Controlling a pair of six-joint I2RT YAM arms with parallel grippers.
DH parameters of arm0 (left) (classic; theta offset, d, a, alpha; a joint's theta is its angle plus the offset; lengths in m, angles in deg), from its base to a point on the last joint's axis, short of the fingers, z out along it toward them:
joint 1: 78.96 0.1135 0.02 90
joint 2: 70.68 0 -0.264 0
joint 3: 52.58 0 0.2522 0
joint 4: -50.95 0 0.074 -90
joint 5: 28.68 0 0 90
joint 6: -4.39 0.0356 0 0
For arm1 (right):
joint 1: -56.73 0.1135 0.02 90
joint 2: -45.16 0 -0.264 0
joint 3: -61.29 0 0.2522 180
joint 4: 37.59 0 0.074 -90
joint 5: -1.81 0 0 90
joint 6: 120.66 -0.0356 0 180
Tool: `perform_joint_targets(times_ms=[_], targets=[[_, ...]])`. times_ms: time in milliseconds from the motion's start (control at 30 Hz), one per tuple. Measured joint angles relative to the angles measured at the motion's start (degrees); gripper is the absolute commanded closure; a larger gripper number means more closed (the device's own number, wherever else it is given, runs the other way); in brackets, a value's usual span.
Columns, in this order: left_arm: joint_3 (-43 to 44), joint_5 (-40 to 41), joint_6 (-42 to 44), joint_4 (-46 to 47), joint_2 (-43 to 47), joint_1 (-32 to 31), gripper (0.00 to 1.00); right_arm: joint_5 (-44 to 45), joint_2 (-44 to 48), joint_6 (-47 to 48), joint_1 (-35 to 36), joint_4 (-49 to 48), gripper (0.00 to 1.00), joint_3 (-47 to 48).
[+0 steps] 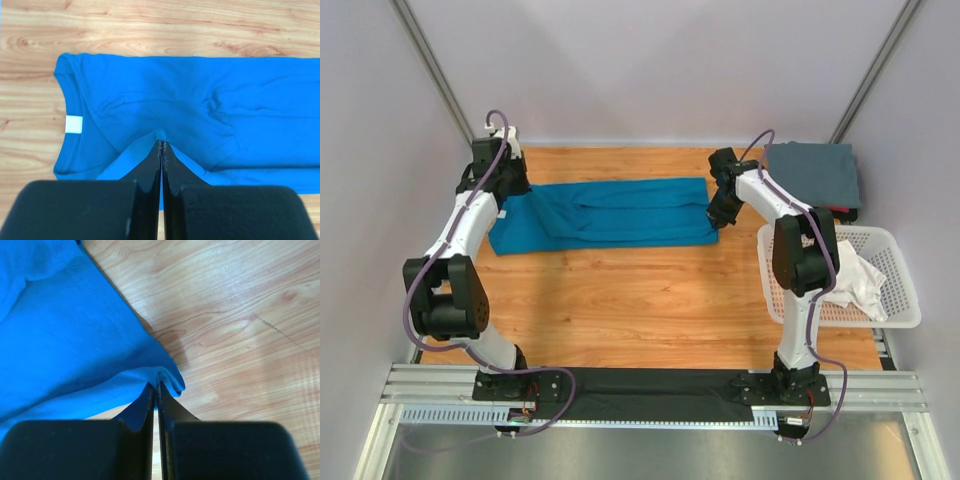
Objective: Fold and stack the t-shirts
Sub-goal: Fold the tshirt
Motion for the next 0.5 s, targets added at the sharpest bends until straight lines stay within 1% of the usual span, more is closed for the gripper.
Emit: perform_joint_targets(times_ms=[233, 500], targets=[[2.62, -0.09, 1.25, 1.16, -3.91, -1.75, 1.0, -0.57, -0.96, 0.35, -0.63, 0.02, 0.99, 1.97], [5.35, 1.16, 1.27, 1.57, -7.52, -2.08, 1.0, -1.09, -2.14, 0.33, -0.87, 0.02, 1.0, 2.38]])
